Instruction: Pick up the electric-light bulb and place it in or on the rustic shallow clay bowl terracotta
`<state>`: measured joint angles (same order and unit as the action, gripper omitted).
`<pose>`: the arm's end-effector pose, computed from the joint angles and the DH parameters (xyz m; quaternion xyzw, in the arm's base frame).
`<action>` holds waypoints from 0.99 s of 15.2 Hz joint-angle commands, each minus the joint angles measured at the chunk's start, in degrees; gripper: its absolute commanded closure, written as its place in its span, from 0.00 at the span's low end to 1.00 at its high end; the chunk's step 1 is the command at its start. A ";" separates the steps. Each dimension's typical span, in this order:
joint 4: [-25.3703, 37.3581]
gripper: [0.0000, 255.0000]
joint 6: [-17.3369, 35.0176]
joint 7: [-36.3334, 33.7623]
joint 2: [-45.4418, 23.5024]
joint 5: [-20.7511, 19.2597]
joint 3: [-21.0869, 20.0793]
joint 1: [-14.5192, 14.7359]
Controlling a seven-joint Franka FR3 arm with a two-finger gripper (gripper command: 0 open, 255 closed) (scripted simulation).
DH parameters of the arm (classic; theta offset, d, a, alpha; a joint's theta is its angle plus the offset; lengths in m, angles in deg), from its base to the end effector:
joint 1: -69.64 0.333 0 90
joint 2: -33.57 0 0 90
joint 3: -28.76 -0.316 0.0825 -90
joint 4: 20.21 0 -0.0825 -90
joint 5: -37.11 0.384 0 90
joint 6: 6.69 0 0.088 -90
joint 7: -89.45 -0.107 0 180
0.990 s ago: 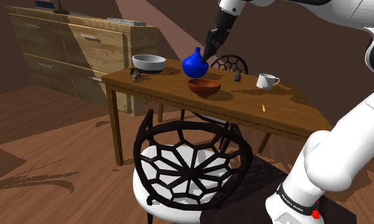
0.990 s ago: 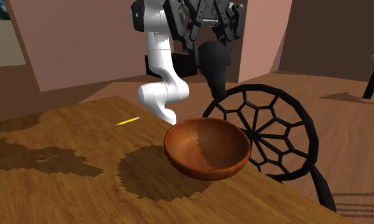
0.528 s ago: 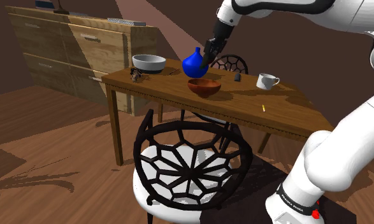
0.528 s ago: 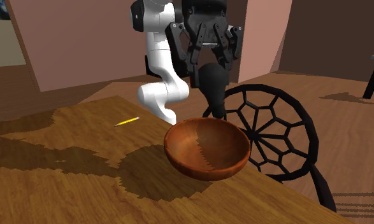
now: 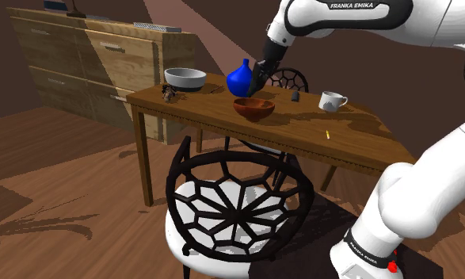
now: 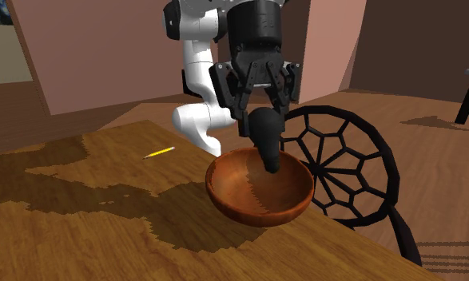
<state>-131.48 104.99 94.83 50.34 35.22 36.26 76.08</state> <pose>0.4933 -0.0200 0.6338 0.9881 0.0410 0.1481 0.0054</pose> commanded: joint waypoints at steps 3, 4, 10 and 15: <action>-0.45 1.00 0.44 0.08 0.06 0.00 0.06 -0.03; -0.45 1.00 0.44 0.08 0.06 0.00 0.07 -0.03; -0.46 0.00 0.44 0.08 0.06 0.00 0.07 -0.03; 4.31 0.00 -5.21 0.03 0.94 -0.07 -0.12 -0.01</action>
<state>-128.90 101.79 94.86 51.05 35.17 36.20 76.07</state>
